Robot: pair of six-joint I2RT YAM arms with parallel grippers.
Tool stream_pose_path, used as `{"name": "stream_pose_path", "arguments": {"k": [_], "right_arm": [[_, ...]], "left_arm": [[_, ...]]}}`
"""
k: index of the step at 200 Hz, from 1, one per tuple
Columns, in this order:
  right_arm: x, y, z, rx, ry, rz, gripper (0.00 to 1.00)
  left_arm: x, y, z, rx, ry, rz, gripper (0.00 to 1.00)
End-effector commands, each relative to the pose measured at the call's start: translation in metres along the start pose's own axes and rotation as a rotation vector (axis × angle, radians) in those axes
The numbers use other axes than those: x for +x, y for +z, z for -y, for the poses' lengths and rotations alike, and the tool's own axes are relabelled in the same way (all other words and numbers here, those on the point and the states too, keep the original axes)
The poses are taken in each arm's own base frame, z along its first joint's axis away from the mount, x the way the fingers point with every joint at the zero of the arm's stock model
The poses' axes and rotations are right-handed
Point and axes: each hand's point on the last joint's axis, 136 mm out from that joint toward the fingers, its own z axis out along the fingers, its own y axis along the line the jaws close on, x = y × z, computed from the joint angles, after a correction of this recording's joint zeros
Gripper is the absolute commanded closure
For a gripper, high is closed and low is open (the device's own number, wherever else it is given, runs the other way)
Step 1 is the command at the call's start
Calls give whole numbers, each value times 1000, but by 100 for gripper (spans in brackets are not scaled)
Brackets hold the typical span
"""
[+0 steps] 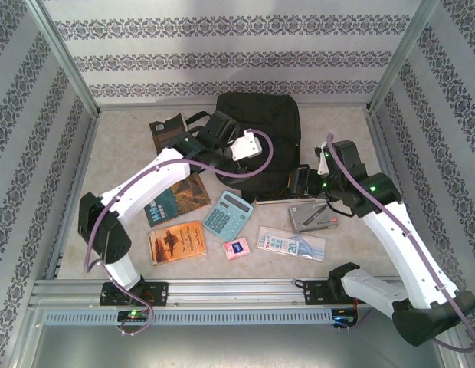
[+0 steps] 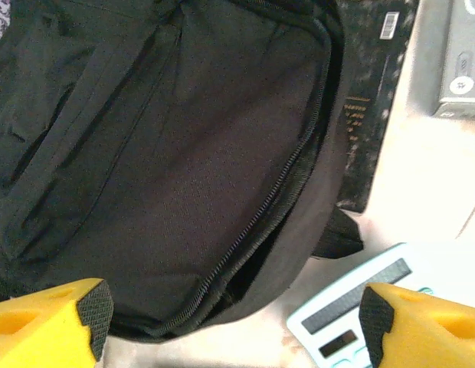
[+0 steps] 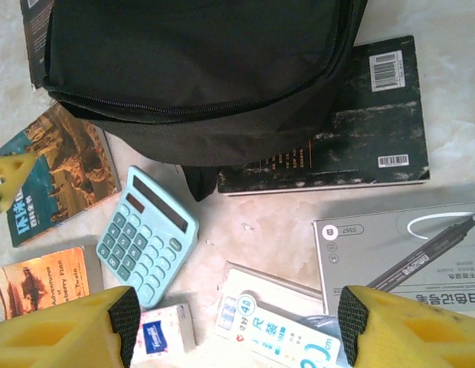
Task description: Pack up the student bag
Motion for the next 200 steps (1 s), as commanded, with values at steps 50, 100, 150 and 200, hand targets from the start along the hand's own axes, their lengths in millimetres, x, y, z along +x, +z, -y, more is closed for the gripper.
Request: {"name": "stream_pose_path", "arguments": {"k": [50, 100, 150, 200], "right_arm": [[22, -8, 18, 73, -71, 8, 29], [33, -1, 16, 52, -64, -28, 30], [35, 5, 13, 37, -52, -49, 31], [29, 4, 17, 73, -73, -33, 31]], "left_arm": [[9, 38, -12, 7, 89, -74, 18], [0, 52, -26, -39, 83, -69, 30], [2, 59, -31, -37, 64, -71, 62], [2, 65, -30, -4, 17, -65, 100]]}}
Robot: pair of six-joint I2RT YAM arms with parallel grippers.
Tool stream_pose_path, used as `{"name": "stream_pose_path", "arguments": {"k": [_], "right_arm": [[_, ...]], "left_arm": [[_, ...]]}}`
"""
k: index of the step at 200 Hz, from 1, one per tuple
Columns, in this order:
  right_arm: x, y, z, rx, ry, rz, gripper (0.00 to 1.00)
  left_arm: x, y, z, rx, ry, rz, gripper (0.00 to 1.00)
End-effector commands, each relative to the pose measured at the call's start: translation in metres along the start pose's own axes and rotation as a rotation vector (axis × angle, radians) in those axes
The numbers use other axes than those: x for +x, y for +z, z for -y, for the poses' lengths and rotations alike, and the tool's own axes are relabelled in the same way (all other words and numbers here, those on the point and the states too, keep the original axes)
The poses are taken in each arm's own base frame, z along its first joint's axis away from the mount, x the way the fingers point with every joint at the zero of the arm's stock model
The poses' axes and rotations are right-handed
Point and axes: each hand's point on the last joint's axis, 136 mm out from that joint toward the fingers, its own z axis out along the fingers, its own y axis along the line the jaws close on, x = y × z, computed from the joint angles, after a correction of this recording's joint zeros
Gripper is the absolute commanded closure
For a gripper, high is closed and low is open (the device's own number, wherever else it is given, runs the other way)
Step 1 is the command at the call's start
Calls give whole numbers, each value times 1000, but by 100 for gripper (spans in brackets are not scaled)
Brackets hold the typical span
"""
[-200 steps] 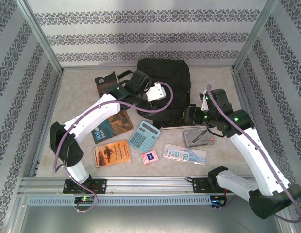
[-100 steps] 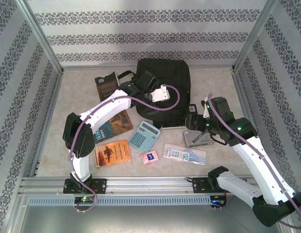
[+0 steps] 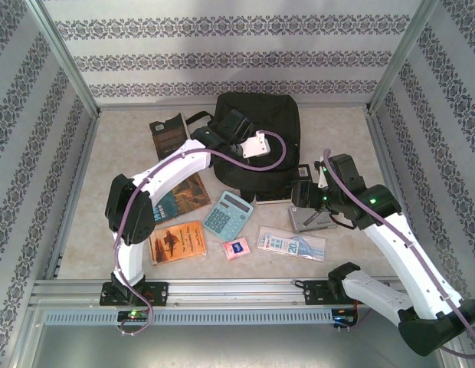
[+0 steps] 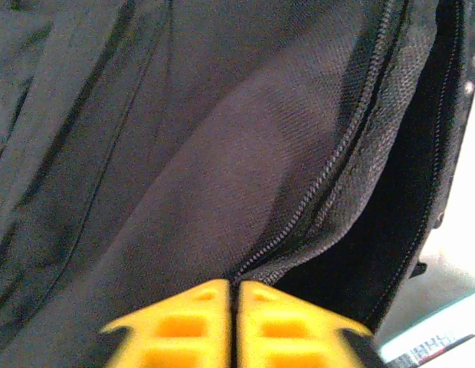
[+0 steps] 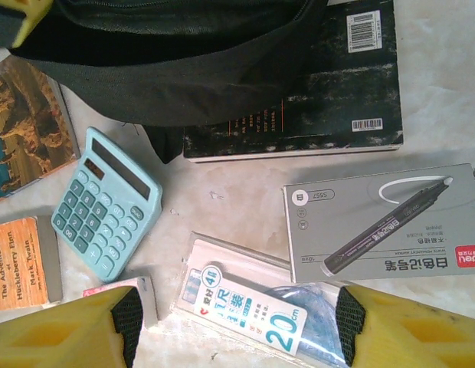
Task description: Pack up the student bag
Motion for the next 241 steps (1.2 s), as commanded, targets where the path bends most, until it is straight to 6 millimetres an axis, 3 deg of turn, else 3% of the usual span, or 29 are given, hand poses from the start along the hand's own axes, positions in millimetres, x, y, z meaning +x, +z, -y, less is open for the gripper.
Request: {"name": "stream_pose_path", "arguments": {"k": [1, 24, 57, 91, 107, 130, 180, 200, 222, 241], "right_arm": [[-3, -2, 0, 18, -24, 12, 31], [-7, -4, 5, 49, -9, 22, 31], [-22, 0, 2, 18, 117, 30, 33], [-50, 23, -9, -88, 343, 32, 35], [-71, 43, -17, -174, 491, 68, 42], [-89, 74, -27, -227, 614, 69, 47], [-118, 126, -52, -224, 631, 29, 55], [-123, 146, -49, -177, 660, 28, 60], [-129, 161, -46, -152, 703, 37, 64], [-135, 168, -45, -145, 717, 50, 65]], "left_arm": [[-6, 0, -12, -9, -36, 25, 100], [-26, -15, -35, -92, -147, 93, 100], [-58, -52, -71, -206, -346, 235, 100], [-80, -76, -57, -91, -379, 345, 100], [-83, -81, -50, -55, -381, 371, 100], [-75, -75, -51, -41, -390, 359, 100], [-69, -61, -35, 49, -382, 353, 100], [-66, -53, -27, 84, -370, 342, 99], [-59, -40, -24, 93, -359, 302, 89], [-54, -32, -23, 97, -349, 273, 66]]}}
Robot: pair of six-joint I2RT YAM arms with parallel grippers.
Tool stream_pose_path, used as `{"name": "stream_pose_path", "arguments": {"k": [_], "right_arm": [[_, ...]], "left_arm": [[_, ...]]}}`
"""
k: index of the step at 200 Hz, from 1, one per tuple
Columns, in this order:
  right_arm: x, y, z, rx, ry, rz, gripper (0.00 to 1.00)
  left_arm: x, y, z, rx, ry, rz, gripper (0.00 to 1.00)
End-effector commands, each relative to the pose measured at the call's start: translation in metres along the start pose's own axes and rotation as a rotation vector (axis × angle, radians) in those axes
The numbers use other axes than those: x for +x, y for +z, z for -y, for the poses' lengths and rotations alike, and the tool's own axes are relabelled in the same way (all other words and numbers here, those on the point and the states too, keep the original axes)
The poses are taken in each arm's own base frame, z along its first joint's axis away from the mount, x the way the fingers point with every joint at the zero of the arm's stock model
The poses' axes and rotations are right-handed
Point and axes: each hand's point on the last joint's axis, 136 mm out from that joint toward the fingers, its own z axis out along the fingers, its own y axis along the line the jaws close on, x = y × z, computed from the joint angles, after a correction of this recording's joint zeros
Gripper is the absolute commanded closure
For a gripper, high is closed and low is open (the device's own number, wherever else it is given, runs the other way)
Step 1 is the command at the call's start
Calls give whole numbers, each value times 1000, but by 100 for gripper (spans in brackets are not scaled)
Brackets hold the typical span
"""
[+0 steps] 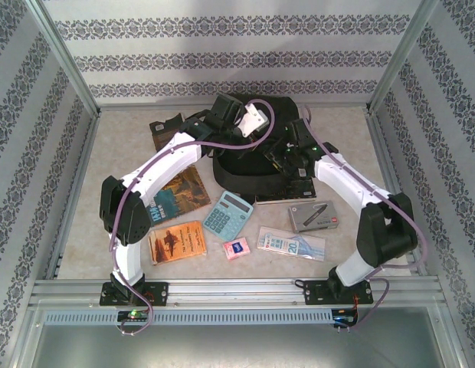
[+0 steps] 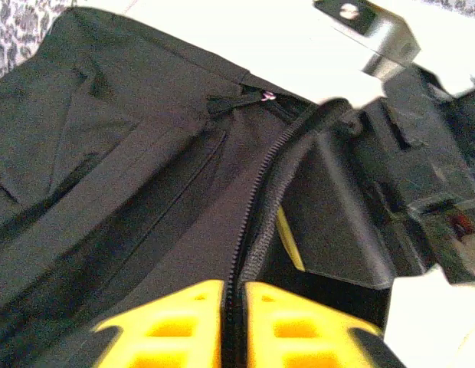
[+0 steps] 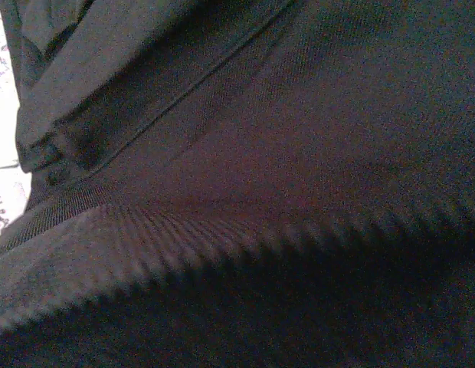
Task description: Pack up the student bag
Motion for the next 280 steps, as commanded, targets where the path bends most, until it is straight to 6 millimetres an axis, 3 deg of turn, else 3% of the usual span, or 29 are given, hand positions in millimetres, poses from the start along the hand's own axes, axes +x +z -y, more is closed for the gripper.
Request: {"name": "stream_pose_path", "arguments": {"k": [1, 38, 64, 81, 112, 123, 153, 175, 201, 220, 241, 253, 280], "right_arm": [[-18, 3, -15, -26, 40, 66, 65], [-21, 8, -23, -28, 34, 59, 66], [-19, 9, -23, -31, 36, 49, 66], [-17, 6, -20, -28, 40, 51, 66], [-19, -13, -10, -21, 36, 81, 67], [-19, -25, -7, -10, 18, 100, 65], [-24, -78, 12, 80, -61, 197, 47], [-19, -116, 26, 127, -156, 262, 45], [0, -144, 44, 128, -189, 255, 44], [14, -149, 57, 130, -176, 218, 41], [25, -139, 57, 96, -184, 157, 37], [30, -130, 49, 60, -186, 107, 36], [31, -113, 6, -62, -234, 35, 35]], "left_arm": [[5, 7, 0, 26, 14, -14, 65], [13, 20, -8, -7, 39, -54, 43], [18, 35, -18, -44, 72, -75, 42], [17, 46, -28, -77, 70, -76, 56], [6, 52, -46, -162, 56, -55, 100], [-4, 46, -55, -201, 42, -30, 100], [-43, 5, -94, -386, -110, 83, 100], [-73, -44, -119, -503, -298, 196, 100], [-103, -95, -125, -496, -423, 338, 100], [-130, -123, -114, -432, -426, 436, 100], [-144, -155, -107, -423, -430, 500, 100], [-148, -172, -103, -429, -423, 521, 100], [-145, -210, -96, -467, -417, 541, 100]]}}
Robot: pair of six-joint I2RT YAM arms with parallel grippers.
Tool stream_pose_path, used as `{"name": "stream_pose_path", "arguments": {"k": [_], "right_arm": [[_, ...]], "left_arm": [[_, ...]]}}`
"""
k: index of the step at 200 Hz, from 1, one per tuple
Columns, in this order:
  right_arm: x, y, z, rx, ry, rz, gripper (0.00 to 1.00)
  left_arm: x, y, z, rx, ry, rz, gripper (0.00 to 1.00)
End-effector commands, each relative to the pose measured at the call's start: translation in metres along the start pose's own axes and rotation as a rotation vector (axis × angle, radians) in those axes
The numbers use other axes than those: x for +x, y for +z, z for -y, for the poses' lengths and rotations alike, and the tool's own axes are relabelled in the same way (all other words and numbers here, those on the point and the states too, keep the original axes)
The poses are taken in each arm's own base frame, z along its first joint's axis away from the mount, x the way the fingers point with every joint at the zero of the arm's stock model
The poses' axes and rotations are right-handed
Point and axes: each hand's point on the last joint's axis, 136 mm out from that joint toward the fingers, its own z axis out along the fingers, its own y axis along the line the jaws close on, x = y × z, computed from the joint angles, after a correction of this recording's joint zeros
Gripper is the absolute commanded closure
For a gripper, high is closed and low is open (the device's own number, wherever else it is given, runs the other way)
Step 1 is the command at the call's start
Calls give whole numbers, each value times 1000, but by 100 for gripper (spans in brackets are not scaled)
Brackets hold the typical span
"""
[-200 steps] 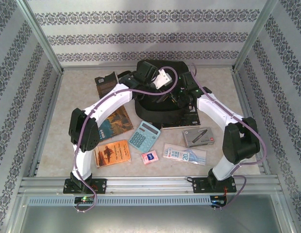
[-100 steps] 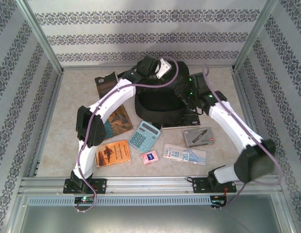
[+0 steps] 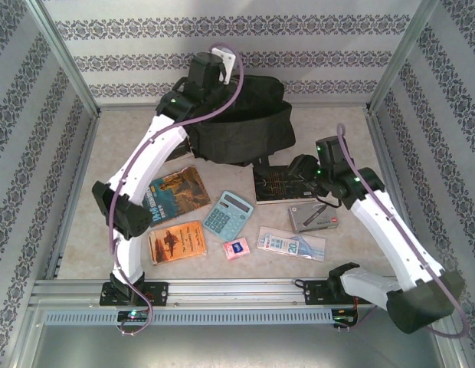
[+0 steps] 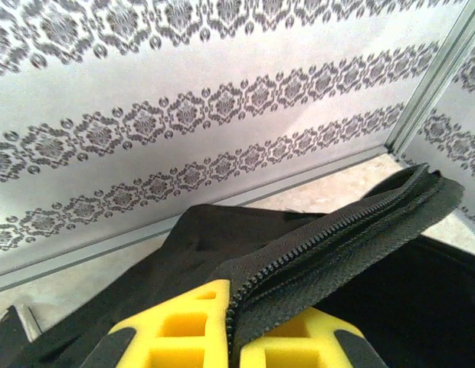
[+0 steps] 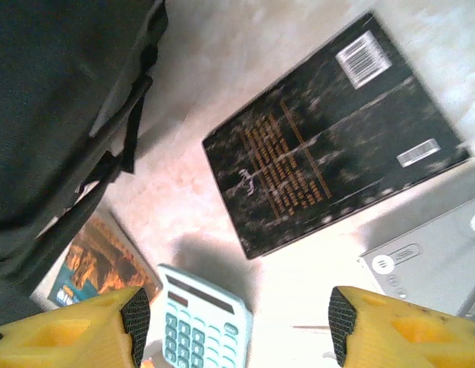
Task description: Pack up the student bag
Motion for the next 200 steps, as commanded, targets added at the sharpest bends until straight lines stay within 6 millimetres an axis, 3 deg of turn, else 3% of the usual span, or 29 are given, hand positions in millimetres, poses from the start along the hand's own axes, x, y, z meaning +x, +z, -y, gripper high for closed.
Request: {"name": "stream_pose_path", "arguments": {"k": [1, 46, 69, 94, 144, 183, 200], "right_arm": [[1, 9, -44, -142, -66, -67, 35], [-17, 23, -108, -215, -141, -85, 35], [-15, 27, -132, -259, -151, -94, 35], [-11, 29, -143, -271, -159, -116, 35], [4, 33, -126, -235, -195, -156, 34], [26, 39, -80, -131, -270, -195, 32], [36, 42, -68, -120, -332, -208, 30]], "left_arm": [[-69, -77, -3, 9, -57, 205, 100], [-92, -132, 1, 47, -24, 306, 100], [-99, -145, -20, -77, 7, 338, 100], [-96, -155, -58, -291, 27, 339, 100], [-61, -181, -154, -672, -33, 271, 100], [-43, -182, -167, -736, 10, 227, 100], [-39, -181, -168, -741, 22, 212, 100]]}}
